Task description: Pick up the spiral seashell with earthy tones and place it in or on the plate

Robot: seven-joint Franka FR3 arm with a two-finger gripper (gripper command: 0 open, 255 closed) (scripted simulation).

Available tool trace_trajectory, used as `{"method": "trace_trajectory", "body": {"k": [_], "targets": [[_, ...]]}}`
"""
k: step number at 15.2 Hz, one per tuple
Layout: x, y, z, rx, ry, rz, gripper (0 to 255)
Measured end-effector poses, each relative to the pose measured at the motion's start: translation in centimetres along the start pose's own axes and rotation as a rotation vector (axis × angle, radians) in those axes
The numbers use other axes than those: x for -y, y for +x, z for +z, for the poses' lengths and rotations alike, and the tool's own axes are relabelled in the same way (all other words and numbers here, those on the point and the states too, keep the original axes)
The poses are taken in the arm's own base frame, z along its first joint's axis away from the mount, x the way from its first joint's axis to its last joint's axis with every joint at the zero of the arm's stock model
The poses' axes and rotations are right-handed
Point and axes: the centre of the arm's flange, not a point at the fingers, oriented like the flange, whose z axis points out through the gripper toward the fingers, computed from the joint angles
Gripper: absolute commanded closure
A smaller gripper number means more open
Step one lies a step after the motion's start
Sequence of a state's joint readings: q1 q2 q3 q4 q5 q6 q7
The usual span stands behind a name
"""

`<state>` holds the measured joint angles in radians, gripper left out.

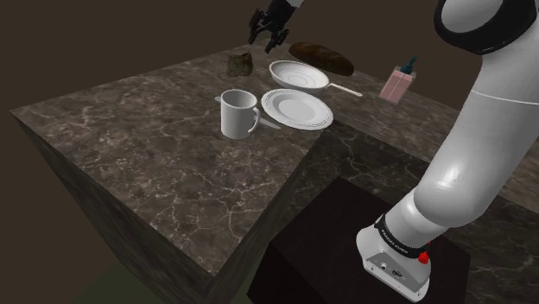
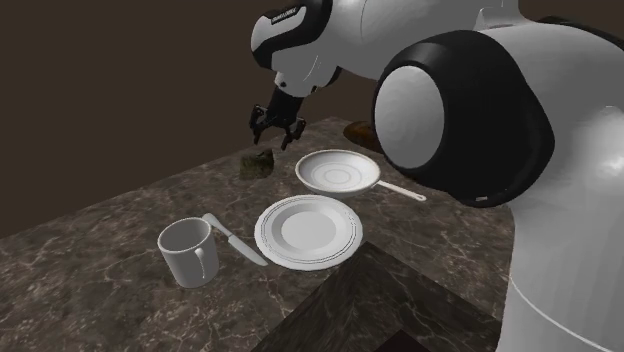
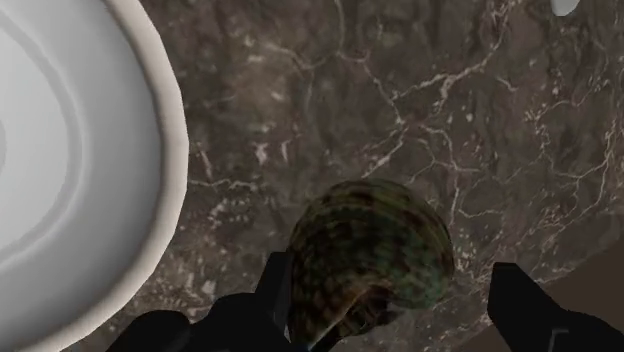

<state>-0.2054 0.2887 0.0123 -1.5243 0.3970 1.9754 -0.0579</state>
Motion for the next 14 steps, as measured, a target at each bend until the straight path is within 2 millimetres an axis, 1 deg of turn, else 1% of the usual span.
{"method": "trace_trajectory", "body": {"k": [1,2,3,8,10,14], "targets": [[0.2,0.9,0.7,0.056,0.014,-0.101,0],[0.3,1.3,1.2,0.085,0.023,-0.153,0],[0.3,1.3,1.8,0.100,0.028,-0.180,0],[0.5,1.3,4.6,0.114,0.034,-0.207,0],[0.5,1.2,5.1,0.114,0.034,-0.208,0],[0.5,1.1,5.2,0.114,0.034,-0.208,0]]}}
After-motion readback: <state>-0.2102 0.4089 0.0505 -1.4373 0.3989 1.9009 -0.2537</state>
